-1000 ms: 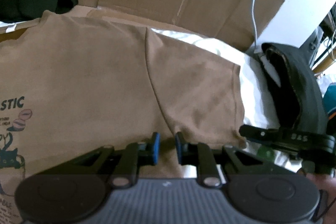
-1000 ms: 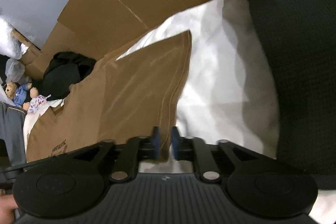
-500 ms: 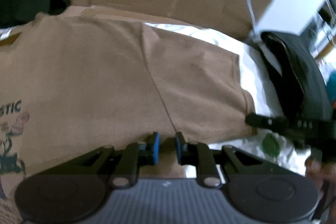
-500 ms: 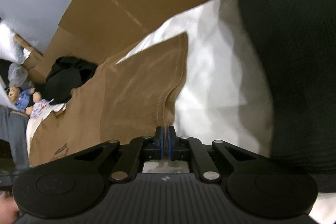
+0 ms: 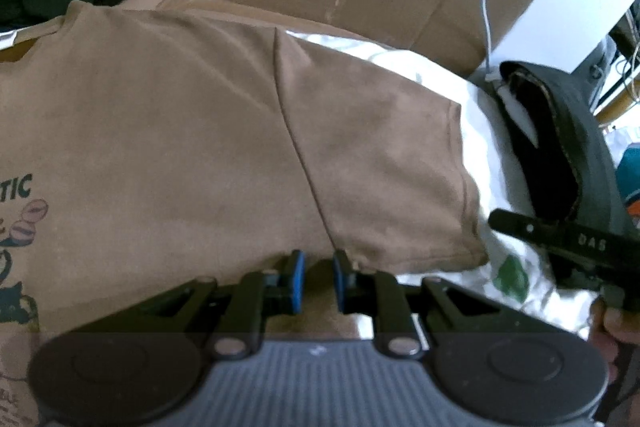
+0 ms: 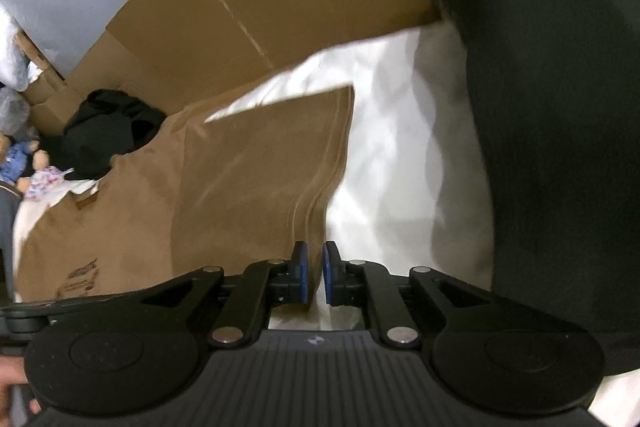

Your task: Fold clothes

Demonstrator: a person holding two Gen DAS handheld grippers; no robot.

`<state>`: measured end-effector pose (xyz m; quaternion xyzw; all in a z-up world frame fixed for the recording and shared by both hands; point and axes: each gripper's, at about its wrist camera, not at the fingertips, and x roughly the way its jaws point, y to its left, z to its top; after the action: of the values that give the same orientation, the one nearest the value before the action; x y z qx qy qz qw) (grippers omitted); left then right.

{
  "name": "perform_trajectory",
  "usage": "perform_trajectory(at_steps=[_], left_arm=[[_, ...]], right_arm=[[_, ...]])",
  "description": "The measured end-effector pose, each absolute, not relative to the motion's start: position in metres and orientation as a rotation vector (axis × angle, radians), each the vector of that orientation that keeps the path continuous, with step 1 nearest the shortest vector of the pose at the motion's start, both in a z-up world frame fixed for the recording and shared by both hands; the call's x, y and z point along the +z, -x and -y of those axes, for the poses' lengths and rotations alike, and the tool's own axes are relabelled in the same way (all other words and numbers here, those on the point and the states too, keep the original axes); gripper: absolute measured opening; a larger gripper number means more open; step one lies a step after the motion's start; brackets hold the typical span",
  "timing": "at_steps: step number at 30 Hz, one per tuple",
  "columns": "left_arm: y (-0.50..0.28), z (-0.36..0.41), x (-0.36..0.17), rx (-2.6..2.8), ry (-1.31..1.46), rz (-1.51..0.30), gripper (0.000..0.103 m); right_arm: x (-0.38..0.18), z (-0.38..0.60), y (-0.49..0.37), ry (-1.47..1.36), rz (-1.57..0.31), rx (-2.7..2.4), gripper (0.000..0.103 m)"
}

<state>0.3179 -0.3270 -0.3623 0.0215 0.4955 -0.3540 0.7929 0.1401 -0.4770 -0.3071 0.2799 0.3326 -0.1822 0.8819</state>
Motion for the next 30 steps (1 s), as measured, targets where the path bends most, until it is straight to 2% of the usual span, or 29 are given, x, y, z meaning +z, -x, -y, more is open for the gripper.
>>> perform_trajectory(at_steps=[2, 4, 12, 20, 26, 30], left_arm=[[-0.318, 0.318, -0.351, -0.785, -0.023, -1.059, 0.016], [-0.318, 0.312, -0.345, -0.794, -0.021, -1.054, 0.017], [-0.338, 0.266, -0.298, -0.766, -0.108, -1.014, 0.017], [-0.355, 0.207, -0.252, -0.705, -0.206, -1.002, 0.024], [-0.357, 0.140, -0.227, -0.629, -0.143, -0.992, 0.033], [-0.358, 0.096, -0.214, -0.568, -0.089, -0.985, 0.032]], right_arm=[[-0.306, 0.478, -0.139, -0.588, -0.670, -0.380, 0.029], [-0.308, 0.478, -0.140, -0.592, -0.667, -0.374, 0.033], [-0.305, 0.476, -0.141, -0.545, -0.664, -0.387, 0.035], [-0.283, 0.466, -0.131, -0.565, -0.639, -0.344, 0.041], [-0.256, 0.434, -0.129, -0.533, -0.639, -0.292, 0.046], [-0.221, 0.402, -0.131, -0.427, -0.636, -0.251, 0.047]])
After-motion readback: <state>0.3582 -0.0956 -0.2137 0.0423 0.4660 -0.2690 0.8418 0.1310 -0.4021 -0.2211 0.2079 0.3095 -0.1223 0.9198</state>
